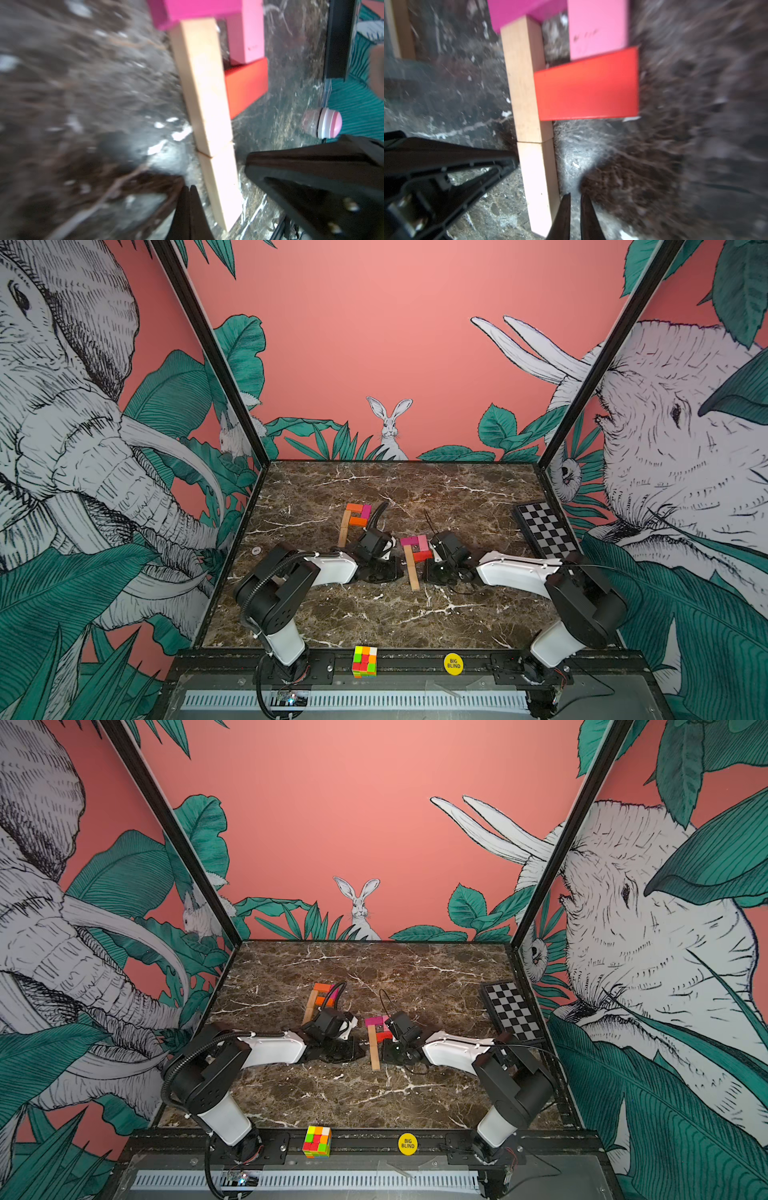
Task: Assemble the letter p with building blocks
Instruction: Assemble the building block at the center of the board, then adjust the building block at the center of the board.
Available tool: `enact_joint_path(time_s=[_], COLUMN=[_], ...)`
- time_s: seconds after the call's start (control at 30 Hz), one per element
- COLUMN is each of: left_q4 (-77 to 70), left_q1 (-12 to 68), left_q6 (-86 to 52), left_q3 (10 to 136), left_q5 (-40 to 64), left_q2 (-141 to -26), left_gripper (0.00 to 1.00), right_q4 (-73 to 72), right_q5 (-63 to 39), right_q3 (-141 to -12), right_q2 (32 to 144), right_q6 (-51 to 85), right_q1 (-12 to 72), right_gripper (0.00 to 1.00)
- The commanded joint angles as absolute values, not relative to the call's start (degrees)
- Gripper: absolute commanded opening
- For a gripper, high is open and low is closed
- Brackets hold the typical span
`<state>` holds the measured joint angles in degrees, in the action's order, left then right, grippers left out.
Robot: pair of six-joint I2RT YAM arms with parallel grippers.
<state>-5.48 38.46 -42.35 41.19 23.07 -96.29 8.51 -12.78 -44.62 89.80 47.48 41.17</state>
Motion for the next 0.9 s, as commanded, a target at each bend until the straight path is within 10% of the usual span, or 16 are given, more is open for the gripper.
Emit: enact_joint_path(time_s=[0.0,0.37,0.87], left_q4=[-0.33,1.83,5.79], left_q1=[36.22,32.19,31.33], left_q6=[-40.68,-38.75,-37.83], left_q3=[41.31,48.99,59.9], left_q5=[21.27,22.47,20.57], left_q2=[-94.63,-101.12,-108.65], left_gripper=[0.0,0.0,0.0], right_q4=[12.36,12.86,7.8], right_q5=[-11.99,-13.27,-21.68], right_q3=[-43.83,-40.59,-50.12], right_q2=[86.1,83.22,91.23], right_q6=[45.38,43.08,40.11], right_q1=[38.78,31.36,25.27], right_gripper=[0.13,0.22,0.61])
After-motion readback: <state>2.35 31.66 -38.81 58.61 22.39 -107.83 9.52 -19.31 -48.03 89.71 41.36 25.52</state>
